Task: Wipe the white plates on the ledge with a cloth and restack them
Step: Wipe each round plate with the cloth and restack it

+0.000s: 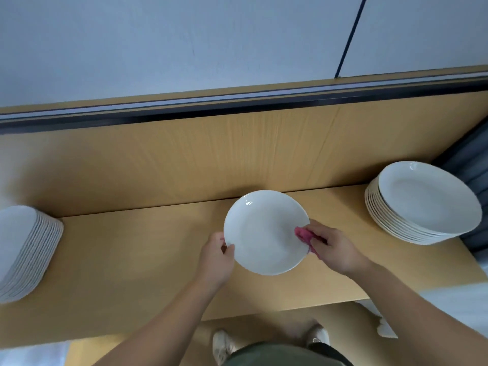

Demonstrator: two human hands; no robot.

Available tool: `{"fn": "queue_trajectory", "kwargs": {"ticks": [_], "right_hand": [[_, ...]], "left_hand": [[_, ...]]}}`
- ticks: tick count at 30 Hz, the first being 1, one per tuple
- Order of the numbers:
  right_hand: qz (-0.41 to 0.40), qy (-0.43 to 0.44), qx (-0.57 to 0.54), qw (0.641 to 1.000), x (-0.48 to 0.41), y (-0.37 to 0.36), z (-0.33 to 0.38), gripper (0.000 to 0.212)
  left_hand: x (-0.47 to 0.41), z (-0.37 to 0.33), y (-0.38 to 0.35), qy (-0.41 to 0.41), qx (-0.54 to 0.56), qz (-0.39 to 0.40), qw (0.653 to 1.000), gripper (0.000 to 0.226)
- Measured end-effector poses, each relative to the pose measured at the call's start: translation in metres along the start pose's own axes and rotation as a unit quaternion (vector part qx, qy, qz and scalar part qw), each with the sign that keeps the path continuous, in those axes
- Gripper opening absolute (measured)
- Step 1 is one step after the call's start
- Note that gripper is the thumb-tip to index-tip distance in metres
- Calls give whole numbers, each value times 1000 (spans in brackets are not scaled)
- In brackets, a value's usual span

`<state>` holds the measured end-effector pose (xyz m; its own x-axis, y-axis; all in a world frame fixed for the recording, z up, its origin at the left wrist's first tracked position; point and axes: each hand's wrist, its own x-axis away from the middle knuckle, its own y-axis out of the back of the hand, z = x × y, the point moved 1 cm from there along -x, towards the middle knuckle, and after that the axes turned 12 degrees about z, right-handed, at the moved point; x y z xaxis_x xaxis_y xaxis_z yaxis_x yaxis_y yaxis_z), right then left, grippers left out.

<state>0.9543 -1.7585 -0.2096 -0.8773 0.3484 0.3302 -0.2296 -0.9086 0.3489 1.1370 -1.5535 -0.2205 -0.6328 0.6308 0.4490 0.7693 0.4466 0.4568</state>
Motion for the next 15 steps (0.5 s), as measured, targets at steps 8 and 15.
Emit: {"fn": "queue_trajectory", "kwargs": {"ticks": [8,15], "right_hand": [[12,-58,30,998,-11,-15,-16,20],[36,-72,62,995,-18,-1,-20,30]], "left_hand": [[-14,23,-6,36,-40,44,998,29],[-22,23,-18,45,-58,46,996,34]]}}
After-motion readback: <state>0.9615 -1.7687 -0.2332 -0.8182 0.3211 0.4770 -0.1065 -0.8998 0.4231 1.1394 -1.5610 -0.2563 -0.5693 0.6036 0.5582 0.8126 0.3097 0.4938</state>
